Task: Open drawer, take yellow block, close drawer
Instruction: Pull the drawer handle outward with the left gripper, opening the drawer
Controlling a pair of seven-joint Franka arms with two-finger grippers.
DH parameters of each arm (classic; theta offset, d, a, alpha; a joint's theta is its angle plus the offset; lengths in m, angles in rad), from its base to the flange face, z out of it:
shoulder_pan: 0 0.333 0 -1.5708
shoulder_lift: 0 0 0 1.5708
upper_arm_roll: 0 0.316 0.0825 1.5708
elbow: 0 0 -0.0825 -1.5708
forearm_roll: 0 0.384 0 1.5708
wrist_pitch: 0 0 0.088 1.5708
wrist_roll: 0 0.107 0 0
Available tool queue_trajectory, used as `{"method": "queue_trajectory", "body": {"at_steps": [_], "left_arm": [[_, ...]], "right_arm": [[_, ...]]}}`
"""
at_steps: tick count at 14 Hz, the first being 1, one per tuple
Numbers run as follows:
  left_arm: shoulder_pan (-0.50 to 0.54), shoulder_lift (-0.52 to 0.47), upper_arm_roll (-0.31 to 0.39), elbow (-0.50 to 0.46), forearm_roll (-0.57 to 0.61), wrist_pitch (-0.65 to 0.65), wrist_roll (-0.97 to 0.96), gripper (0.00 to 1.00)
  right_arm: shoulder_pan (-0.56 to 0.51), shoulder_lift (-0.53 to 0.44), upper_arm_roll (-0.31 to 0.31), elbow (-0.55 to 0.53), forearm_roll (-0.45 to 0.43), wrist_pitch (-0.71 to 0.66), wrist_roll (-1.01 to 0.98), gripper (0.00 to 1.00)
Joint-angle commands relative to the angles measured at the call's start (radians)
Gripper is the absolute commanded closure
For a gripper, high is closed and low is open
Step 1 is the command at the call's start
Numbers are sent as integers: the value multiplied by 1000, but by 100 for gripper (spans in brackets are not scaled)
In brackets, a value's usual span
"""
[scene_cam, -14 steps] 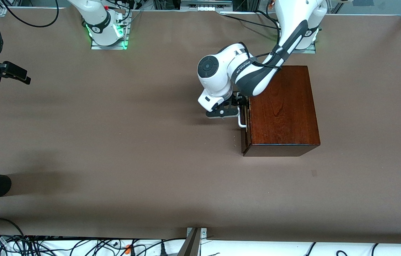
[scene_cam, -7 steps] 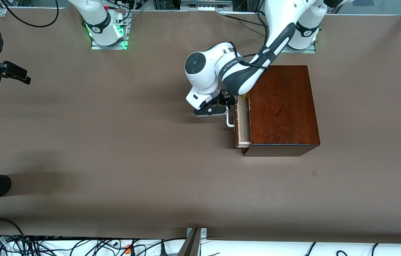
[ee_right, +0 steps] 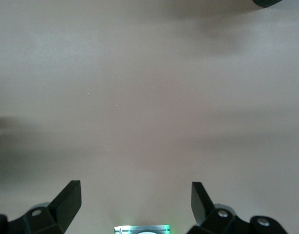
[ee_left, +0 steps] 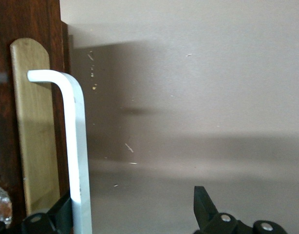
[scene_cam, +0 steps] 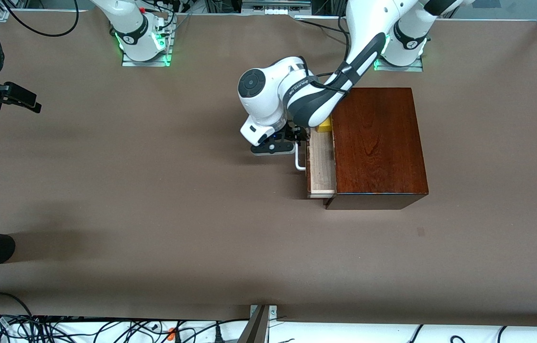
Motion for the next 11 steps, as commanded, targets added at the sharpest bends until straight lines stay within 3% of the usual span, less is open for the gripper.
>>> {"method": "queue_trajectory", "body": {"at_steps": [1, 11], "left_arm": [[-68, 102, -22, 143, -6, 39, -35, 0], [-111, 179, -22, 292, -16, 44, -43, 0]], "right_arm": [[-10, -5, 7, 6, 10, -15, -15, 0], [-10, -7, 6, 6, 10, -16, -15, 0]]}}
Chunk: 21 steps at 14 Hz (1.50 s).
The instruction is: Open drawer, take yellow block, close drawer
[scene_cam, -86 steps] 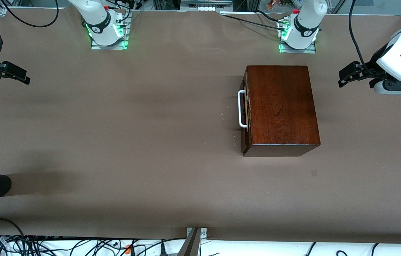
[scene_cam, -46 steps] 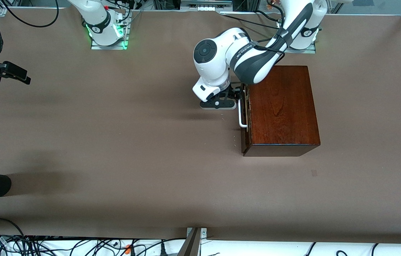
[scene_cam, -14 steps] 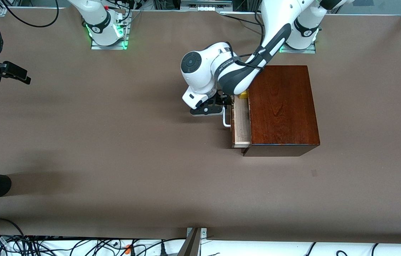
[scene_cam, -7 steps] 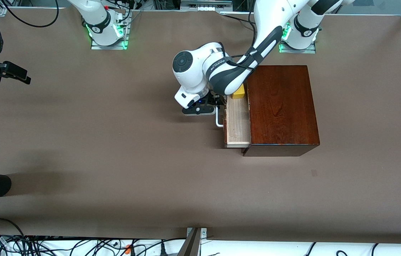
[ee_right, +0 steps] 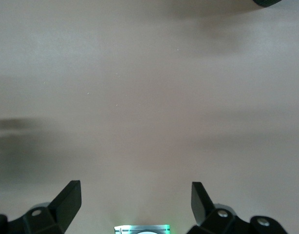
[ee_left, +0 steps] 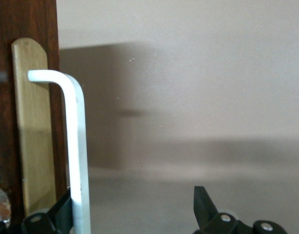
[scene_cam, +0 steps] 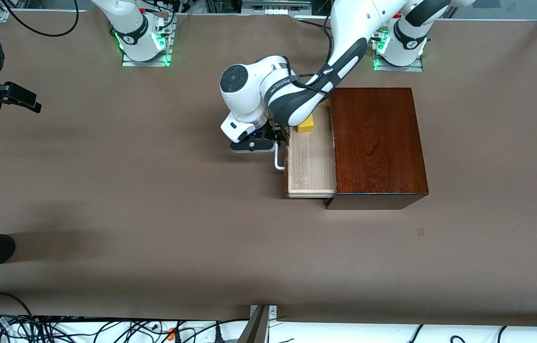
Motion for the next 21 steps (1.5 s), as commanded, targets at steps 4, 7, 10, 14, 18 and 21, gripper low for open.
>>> {"method": "queue_trajectory", "body": {"at_steps": [4, 7, 10, 14, 18, 21], "left_arm": [[-40, 63, -23, 154, -39, 40, -17, 0], [-17, 8, -27, 151, -57, 9, -11, 0], [58, -112, -47, 128, -133, -101, 30, 0], [248, -362, -57, -81, -258, -147, 189, 0], [456, -560, -57, -246, -338, -166, 357, 0], [568, -579, -57, -248, -347, -180, 427, 0]], "right_arm": [[-10, -8, 7, 6, 8, -15, -13, 0], [-10, -8, 7, 6, 10, -15, -13, 0], [-10, -8, 7, 6, 9, -15, -13, 0], [-10, -8, 9, 6, 8, -15, -12, 0], [-7, -7, 12, 7, 10, -20, -10, 0], [1, 6, 55, 12, 15, -98, -7, 0]]}}
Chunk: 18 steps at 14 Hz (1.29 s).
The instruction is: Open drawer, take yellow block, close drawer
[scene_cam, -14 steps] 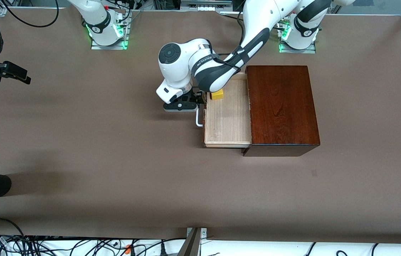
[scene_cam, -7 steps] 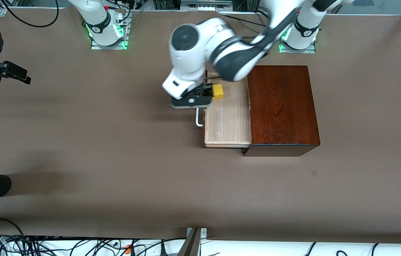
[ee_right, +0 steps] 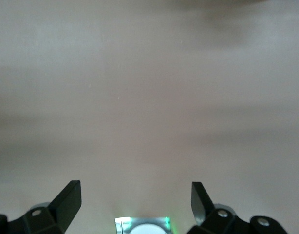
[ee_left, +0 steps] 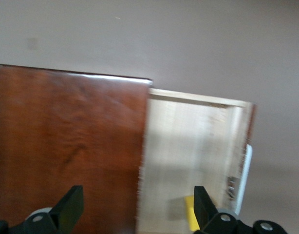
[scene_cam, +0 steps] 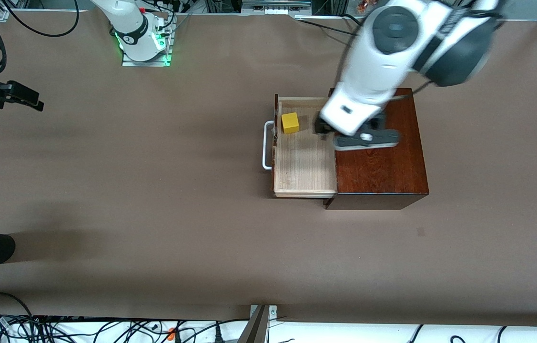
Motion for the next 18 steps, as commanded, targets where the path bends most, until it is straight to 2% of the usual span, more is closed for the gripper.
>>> {"method": "queue_trajectory", "body": {"at_steps": [1, 4, 5, 8, 11, 12, 14, 18], "left_arm": [[96, -55, -11, -62, -57, 4, 90, 0], [175, -81, 2, -55, -85, -35, 208, 0], [163, -92, 46, -55, -111, -59, 277, 0], [26, -161, 325, -63, -167, -116, 467, 0], [-27, -197, 460, -69, -168, -165, 630, 0], [-52, -214, 520, -81, -168, -170, 671, 0], [-54, -242, 560, -118, -168, -164, 759, 0], [-39, -244, 546, -140, -149, -124, 770, 0]], "right_arm": [[12, 16, 64, 12, 12, -68, 0, 0], [85, 39, 96, 11, 6, -60, 68, 0], [116, 53, 96, 12, 9, -34, 151, 0], [209, 99, 99, 12, 18, 43, 373, 0], [265, 142, 101, 21, 117, 94, 596, 0], [297, 160, 99, 39, 124, 103, 686, 0], [372, 201, 101, 88, 128, 105, 885, 0], [512, 294, 99, 204, 148, 146, 1241, 0]]}}
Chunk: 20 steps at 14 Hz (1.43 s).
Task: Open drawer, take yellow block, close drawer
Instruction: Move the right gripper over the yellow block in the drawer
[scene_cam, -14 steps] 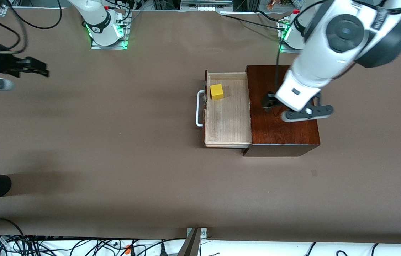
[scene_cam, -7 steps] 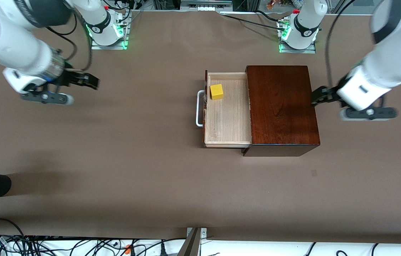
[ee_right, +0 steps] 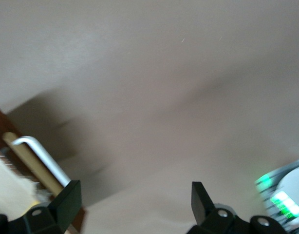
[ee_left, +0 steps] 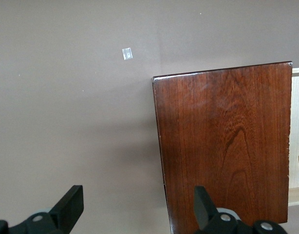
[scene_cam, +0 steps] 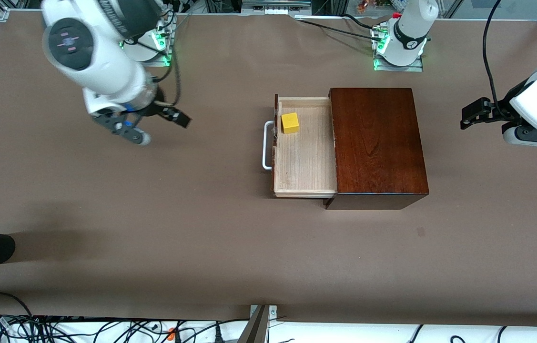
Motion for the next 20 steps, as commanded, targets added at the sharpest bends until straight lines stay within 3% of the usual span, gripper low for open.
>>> {"method": "queue_trajectory", "body": {"at_steps": [1, 7, 14, 20], "left_arm": [[9, -33, -27, -56, -5, 41, 22, 0], [27, -32, -53, -49, -7, 37, 16, 0], [27, -39, -55, -43, 16, 24, 17, 0], [26, -42, -55, -42, 26, 14, 11, 0]], "right_arm": [[90, 86, -10, 116, 22, 29, 262, 0], [281, 191, -10, 153, 16, 225, 790, 0], [442, 437, -17, 363, -110, 273, 1072, 0], [477, 537, -19, 379, -181, 330, 1135, 0]]}}
